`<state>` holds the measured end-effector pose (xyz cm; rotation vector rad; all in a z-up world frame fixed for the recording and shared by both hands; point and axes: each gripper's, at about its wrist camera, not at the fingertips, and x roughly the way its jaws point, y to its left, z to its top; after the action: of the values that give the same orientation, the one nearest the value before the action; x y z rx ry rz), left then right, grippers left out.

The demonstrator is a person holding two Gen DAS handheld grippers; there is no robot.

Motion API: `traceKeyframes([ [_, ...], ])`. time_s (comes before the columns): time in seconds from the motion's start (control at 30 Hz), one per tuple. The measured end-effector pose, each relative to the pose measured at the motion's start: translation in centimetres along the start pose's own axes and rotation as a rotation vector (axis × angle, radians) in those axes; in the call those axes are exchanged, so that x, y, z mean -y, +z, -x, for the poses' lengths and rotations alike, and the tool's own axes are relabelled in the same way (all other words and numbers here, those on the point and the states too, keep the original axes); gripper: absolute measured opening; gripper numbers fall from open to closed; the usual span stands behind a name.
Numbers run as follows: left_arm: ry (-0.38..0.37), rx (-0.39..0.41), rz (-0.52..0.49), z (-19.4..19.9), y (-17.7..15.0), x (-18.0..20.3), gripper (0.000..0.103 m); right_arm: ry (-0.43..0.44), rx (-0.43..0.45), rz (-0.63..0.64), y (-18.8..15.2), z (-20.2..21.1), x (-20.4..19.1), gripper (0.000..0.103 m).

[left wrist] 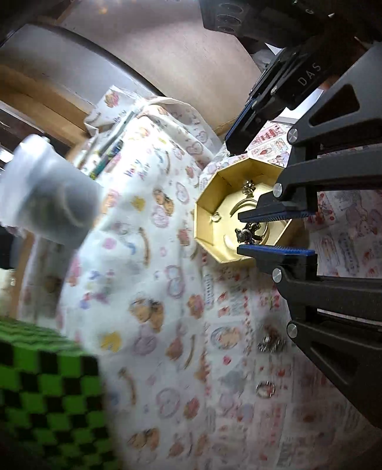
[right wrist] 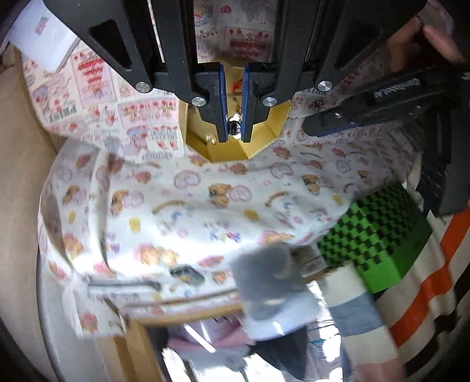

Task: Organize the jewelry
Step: 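Carry both charms over the gold box and open both tools to drop them, then move both open tools from the box toward the remaining charms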

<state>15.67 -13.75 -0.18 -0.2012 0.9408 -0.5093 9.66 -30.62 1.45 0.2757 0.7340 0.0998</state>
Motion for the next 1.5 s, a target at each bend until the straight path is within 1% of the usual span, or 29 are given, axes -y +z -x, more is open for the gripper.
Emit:
traceKeyframes([
  [0.1,-0.028,-0.006,0.015,-0.4,-0.2,0.2,0.014,-0.011,-0.026,-0.017,-0.2,-0.7,0.5,0.009],
  [0.23,-0.023,-0.013,0.004,-0.6,-0.6,0.6,0.014,-0.021,-0.057,-0.025,-0.4,-1.3,0.6,0.009],
  [0.33,-0.056,-0.012,0.030,-0.9,-1.0,0.3,0.014,-0.051,-0.083,-0.027,-0.6,-1.6,0.7,0.009],
  [0.47,-0.057,-0.014,0.015,-1.1,-1.3,0.2,0.014,-0.060,-0.083,-0.024,-0.6,-1.4,0.6,0.009],
  [0.63,-0.012,0.015,-0.022,-0.3,-1.8,0.3,0.015,-0.058,-0.085,-0.028,-0.5,-1.2,0.5,0.009],
  [0.7,0.026,0.045,-0.049,0.5,-2.0,0.2,0.017,-0.051,-0.097,-0.044,-0.6,-1.3,0.6,0.009],
  [0.77,0.077,0.069,-0.078,1.3,-2.3,0.1,0.019,-0.052,-0.100,-0.031,-0.7,-1.3,0.3,0.010],
  [0.8,0.103,0.078,-0.087,1.7,-2.5,0.0,0.019,-0.061,-0.099,-0.024,-0.7,-1.3,0.2,0.012],
  [0.87,0.147,0.096,-0.094,2.5,-2.8,-0.4,0.019,-0.068,-0.089,-0.012,-0.8,-1.2,-0.1,0.028],
  [0.93,0.188,0.127,-0.107,3.5,-3.1,-0.7,0.020,-0.063,-0.078,-0.006,-0.8,-1.0,-0.2,0.030],
  [1.0,0.215,0.158,-0.122,4.5,-3.5,-1.1,0.024,-0.060,-0.066,0.007,-0.8,-0.6,-0.5,0.030],
  [1.07,0.227,0.183,-0.121,5.7,-3.9,-1.6,0.029,-0.060,-0.050,0.019,-0.7,-0.3,-0.8,0.030],
  [1.13,0.215,0.173,-0.086,6.6,-4.2,-2.2,0.029,-0.064,-0.031,0.039,-0.8,0.0,-1.2,0.030],
  [1.17,0.201,0.181,-0.072,7.2,-4.4,-2.5,0.030,-0.066,-0.026,0.046,-0.8,0.0,-1.4,0.030],
  [1.23,0.219,0.216,-0.070,8.2,-4.9,-2.9,0.033,-0.078,-0.011,0.068,-0.8,0.0,-1.8,0.030],
  [1.3,0.236,0.244,-0.067,8.8,-5.2,-3.3,0.037,-0.097,-0.004,0.102,-0.9,-0.2,-2.2,0.030],
  [1.4,0.225,0.257,-0.039,9.3,-5.4,-4.3,0.041,-0.096,-0.008,0.123,-1.2,-0.7,-2.7,0.030],
  [1.43,0.235,0.264,-0.032,9.3,-5.4,-4.6,0.044,-0.091,-0.011,0.130,-1.3,-0.8,-2.9,0.030],
  [1.47,0.256,0.273,-0.028,9.3,-5.4,-4.9,0.050,-0.091,-0.012,0.135,-1.4,-0.9,-3.0,0.030],
  [1.5,0.287,0.284,-0.025,9.4,-5.4,-5.1,0.055,-0.094,-0.011,0.144,-1.5,-1.0,-3.1,0.030],
])
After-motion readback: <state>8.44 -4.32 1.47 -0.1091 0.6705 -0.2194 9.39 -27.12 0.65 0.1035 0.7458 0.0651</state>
